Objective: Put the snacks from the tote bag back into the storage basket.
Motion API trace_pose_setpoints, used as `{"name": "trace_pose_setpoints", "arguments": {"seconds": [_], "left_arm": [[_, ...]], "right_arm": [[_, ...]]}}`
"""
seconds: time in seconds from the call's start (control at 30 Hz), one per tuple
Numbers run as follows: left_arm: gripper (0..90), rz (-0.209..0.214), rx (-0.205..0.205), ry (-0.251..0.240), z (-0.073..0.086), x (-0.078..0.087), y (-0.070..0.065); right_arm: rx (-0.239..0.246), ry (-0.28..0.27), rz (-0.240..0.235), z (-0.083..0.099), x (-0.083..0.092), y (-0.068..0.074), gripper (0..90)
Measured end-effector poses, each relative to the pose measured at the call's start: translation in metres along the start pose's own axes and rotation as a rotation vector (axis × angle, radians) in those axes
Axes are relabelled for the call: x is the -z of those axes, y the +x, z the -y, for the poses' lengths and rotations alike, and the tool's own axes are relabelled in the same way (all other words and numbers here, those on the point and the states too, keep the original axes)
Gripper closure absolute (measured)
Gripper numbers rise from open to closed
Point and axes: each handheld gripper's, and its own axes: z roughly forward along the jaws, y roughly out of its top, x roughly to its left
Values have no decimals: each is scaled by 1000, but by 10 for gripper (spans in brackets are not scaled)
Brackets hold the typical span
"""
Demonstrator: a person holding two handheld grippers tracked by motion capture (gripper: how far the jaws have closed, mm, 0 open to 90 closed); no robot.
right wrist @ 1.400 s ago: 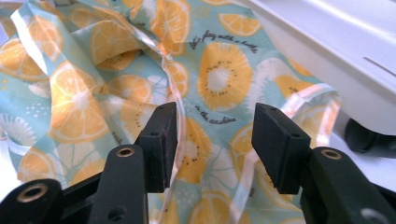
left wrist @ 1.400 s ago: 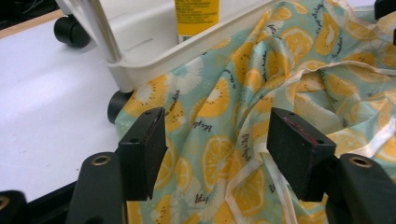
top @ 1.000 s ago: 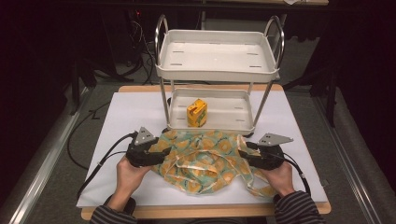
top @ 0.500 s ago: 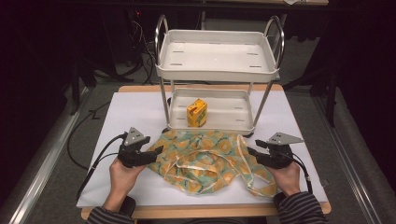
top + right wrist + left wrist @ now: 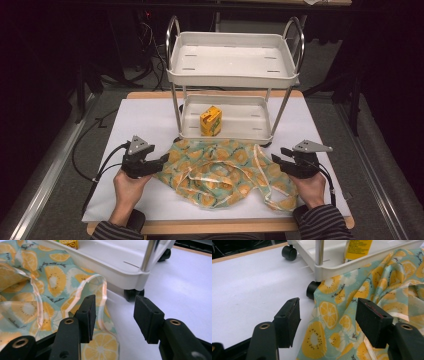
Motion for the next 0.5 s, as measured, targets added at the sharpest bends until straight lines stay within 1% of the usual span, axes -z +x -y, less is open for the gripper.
{"name": "trace_pose_setpoints", "arguments": {"seconds": [0.03, 0.13, 0.17, 0.23, 0.27, 0.3, 0.33, 0.4, 0.47, 0.5], "left_arm": [[365, -5, 4, 2, 0, 0, 1], [366, -10, 1, 8, 1, 0, 2], [365, -12, 6, 9, 1, -1, 3], [365, -17, 11, 10, 1, -2, 5], [365, -19, 22, 9, 2, -3, 5], [365, -23, 21, 15, 2, -3, 7], [365, -25, 28, 11, 2, -3, 7], [366, -28, 36, 8, 3, -3, 9], [367, -33, 35, 16, 3, -3, 10], [367, -39, 35, 23, 4, -4, 11]], "right_arm": [[0, 2, 11, 1, 0, -3, 534], [-13, -1, 18, 1, 1, -5, 534], [-13, 0, 22, 2, 2, -6, 534], [-28, 3, 26, 3, 2, -9, 534], [-25, 3, 28, 3, 2, -10, 534], [-36, 5, 30, 4, 2, -11, 534], [-34, 6, 34, 4, 2, -12, 534], [-45, 5, 38, 5, 2, -14, 534], [-52, 4, 39, 5, 2, -15, 534], [-60, 21, 54, 6, 2, -17, 534]]}}
